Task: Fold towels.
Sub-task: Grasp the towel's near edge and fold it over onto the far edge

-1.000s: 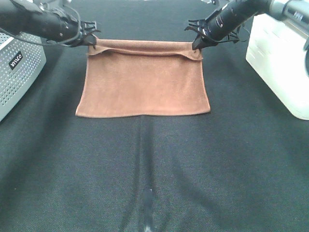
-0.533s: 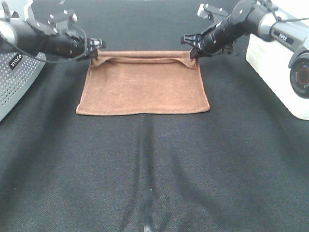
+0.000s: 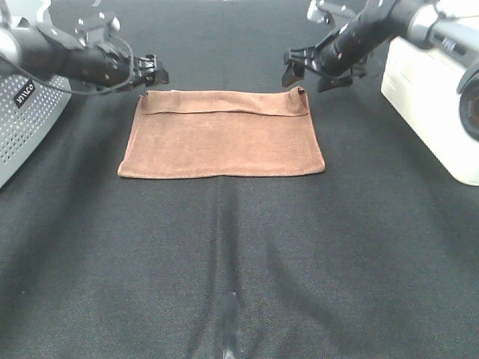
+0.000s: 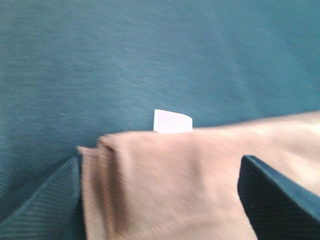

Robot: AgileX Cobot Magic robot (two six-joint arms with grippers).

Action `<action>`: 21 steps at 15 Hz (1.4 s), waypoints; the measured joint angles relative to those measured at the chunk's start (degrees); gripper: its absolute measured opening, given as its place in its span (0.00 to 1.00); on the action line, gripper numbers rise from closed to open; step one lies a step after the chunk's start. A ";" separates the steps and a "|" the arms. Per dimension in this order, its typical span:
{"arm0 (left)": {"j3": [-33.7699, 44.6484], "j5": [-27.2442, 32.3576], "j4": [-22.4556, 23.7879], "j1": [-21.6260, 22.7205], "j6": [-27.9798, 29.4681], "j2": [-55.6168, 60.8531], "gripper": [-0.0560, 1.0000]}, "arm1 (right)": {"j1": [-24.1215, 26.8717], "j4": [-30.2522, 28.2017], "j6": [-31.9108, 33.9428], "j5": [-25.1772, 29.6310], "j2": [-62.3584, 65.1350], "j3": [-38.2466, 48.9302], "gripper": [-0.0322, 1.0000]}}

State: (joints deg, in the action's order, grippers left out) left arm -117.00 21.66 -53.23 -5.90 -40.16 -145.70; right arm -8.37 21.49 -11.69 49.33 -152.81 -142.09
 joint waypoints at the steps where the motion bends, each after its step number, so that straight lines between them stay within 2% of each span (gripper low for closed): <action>1: 0.00 3.09 1.95 0.57 -0.69 0.97 0.83 | 0.00 -0.40 0.00 3.32 0.92 0.00 0.77; 3: -0.11 9.97 3.95 1.49 -0.52 2.52 0.83 | 0.00 -0.57 0.52 8.14 1.60 -0.29 0.78; 6: -0.11 19.77 4.41 2.69 2.18 3.78 0.83 | 0.00 -1.20 3.09 15.18 1.60 -0.40 0.78; 7: -0.11 19.77 4.41 2.69 2.18 3.78 0.83 | 0.00 -1.20 3.09 15.18 1.60 -0.40 0.78; 10: 1.66 25.67 4.70 2.92 9.28 5.50 0.83 | 0.00 -1.43 6.59 19.88 2.86 -0.40 0.78; 13: 15.53 22.29 5.39 2.92 11.17 11.57 0.83 | 0.00 -1.38 8.08 19.88 4.76 0.86 0.78; 16: 28.19 17.70 5.61 2.92 11.23 18.74 0.83 | 0.00 -1.32 8.14 19.82 8.14 10.71 0.78; 18: 30.94 17.53 5.61 2.92 11.23 19.48 0.83 | 0.00 -0.97 7.96 18.79 11.29 19.31 0.78; 21: 31.28 18.56 5.90 2.92 11.23 19.42 0.83 | 0.00 1.38 6.25 13.06 15.58 30.77 0.78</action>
State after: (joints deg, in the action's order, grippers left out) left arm -85.71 40.22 -47.33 -2.98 -28.93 -126.28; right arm -8.37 22.86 -5.44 62.40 -137.22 -111.33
